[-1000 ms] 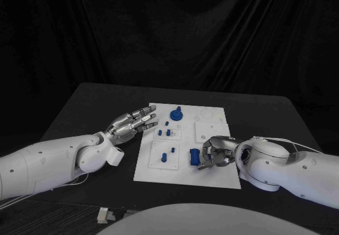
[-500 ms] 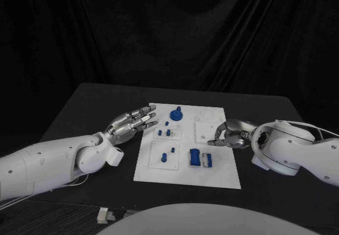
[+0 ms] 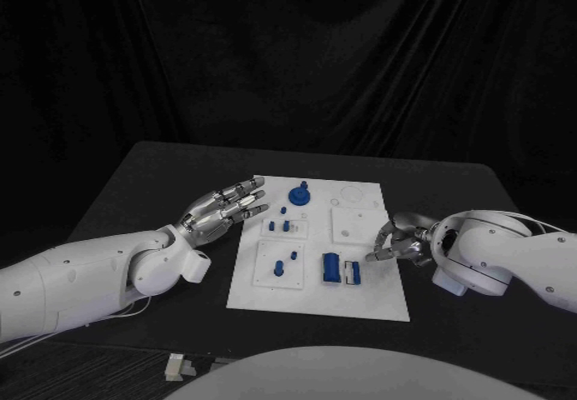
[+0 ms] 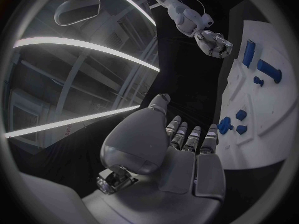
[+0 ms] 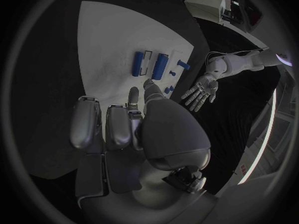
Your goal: Assemble the parts on the task board
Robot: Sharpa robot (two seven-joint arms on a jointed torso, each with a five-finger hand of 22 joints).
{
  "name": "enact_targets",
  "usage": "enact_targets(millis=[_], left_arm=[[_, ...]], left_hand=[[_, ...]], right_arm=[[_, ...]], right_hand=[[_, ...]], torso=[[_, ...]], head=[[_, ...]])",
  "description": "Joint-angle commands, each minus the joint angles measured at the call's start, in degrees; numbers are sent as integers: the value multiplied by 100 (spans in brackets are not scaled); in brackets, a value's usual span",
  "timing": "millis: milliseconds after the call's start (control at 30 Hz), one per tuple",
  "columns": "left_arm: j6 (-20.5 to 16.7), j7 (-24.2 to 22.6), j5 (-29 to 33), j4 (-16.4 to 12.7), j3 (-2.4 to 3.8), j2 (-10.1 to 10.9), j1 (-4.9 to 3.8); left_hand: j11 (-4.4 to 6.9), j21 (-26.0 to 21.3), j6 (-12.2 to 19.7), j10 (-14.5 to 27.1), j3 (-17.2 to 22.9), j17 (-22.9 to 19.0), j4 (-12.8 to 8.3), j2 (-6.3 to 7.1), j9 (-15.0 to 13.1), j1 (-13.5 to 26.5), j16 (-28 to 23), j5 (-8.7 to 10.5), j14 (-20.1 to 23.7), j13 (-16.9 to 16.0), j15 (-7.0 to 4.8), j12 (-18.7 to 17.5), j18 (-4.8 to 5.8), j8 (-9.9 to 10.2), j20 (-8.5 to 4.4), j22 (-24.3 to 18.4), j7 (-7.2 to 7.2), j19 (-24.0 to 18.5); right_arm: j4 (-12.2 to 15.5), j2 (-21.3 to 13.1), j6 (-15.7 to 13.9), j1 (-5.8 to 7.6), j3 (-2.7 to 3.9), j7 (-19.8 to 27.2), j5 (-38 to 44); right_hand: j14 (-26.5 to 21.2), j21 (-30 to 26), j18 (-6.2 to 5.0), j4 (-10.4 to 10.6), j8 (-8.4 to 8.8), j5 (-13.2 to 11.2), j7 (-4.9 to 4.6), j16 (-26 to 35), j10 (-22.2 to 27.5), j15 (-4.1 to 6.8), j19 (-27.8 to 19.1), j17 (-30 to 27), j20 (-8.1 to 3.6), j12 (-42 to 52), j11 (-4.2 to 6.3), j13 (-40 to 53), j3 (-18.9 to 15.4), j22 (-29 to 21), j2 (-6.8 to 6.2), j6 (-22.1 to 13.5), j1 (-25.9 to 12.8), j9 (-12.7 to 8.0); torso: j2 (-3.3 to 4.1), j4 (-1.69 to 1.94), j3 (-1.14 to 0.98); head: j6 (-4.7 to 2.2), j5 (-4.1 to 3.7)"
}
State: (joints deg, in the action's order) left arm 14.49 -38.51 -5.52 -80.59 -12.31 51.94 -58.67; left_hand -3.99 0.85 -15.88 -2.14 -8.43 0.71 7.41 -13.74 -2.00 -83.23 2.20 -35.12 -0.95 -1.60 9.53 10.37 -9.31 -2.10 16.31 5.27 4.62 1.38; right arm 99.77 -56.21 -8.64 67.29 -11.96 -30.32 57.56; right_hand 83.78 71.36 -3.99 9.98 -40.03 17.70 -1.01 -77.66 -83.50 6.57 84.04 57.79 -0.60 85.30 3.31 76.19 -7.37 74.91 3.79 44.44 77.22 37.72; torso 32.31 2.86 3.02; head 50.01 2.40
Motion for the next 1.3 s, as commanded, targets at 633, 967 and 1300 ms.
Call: enact_targets(millis=[633, 967, 1300], left_arm=[[41, -71, 27, 6, 5, -23, 15], [66, -51, 27, 16, 5, -25, 19], [82, -18, 27, 26, 5, -39, 24]], left_hand=[[-26, 32, -15, -29, 7, 4, -37, 9, -5, -14, 17, -35, -44, -5, 7, -1, -98, -14, -4, -12, 21, 47], [-31, 32, -7, -24, 13, 3, -44, 4, -3, -12, 15, -38, -43, -3, 11, -11, -96, -11, -2, -12, 20, 47], [-32, 31, 3, -19, 18, 2, -50, -1, -2, -9, 13, -39, -41, -1, 16, -21, -95, -8, 0, -14, 21, 47]], right_arm=[[-188, 318, -335, -244, 2, -408, -229], [-265, 417, -281, -344, 2, -461, -229], [-343, 507, -249, -426, 2, -480, -228]], right_hand=[[111, -379, -53, 43, -393, 474, 114, 167, -299, 71, -53, -276, -9, -95, 88, 446, -34, 902, 70, 315, -105, 191], [115, -418, -56, 8, -945, 722, 197, 196, -308, 130, -47, -316, -67, -83, 159, 465, 108, 901, 24, 124, -125, 768], [118, -425, -54, 45, -1101, 744, 205, 196, -311, 139, -41, -313, -76, -78, 169, 471, 179, 902, 15, 18, -192, 987]], torso=[[3, -4, 0], [1, 3, -1], [2, -1, 1]], head=[[-1, -4], [-1, -3], [-1, -21]])
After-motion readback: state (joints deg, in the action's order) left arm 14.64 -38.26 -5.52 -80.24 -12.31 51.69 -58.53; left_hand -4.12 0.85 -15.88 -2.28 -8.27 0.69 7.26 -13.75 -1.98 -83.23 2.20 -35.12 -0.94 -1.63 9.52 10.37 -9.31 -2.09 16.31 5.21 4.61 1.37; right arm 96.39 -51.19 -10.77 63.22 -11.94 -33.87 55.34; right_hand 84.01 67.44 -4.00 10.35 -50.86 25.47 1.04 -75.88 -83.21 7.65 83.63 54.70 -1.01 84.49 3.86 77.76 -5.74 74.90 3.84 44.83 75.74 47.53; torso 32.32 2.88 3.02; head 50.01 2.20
